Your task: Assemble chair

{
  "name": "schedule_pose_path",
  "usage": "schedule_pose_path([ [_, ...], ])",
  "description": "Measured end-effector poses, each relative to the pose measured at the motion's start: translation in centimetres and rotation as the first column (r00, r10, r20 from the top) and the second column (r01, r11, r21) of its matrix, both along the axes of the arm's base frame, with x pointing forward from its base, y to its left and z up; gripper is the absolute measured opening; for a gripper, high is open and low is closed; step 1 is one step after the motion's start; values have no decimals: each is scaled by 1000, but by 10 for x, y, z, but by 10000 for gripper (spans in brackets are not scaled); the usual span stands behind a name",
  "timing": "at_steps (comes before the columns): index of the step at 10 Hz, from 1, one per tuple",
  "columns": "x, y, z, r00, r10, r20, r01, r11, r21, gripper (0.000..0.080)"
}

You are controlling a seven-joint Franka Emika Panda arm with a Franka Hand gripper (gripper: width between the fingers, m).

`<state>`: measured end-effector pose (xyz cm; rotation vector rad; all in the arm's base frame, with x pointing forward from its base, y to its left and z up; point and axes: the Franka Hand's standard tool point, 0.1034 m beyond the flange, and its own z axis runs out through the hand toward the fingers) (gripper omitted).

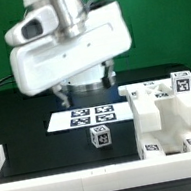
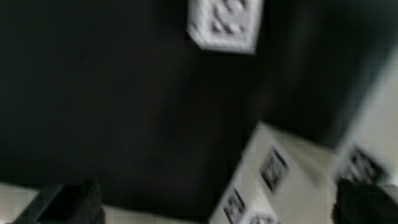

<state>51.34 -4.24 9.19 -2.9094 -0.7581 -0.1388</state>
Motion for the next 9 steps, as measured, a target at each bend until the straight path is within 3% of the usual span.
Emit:
schedule_pose_path([
  [5, -5, -8, -8, 999, -34, -3, 34, 999, -12, 649],
  [8, -30, -2, -43, 984, -167, -66, 165, 986, -39, 649],
  [9, -34, 2, -47, 969, -227, -97, 225, 974, -38, 649],
])
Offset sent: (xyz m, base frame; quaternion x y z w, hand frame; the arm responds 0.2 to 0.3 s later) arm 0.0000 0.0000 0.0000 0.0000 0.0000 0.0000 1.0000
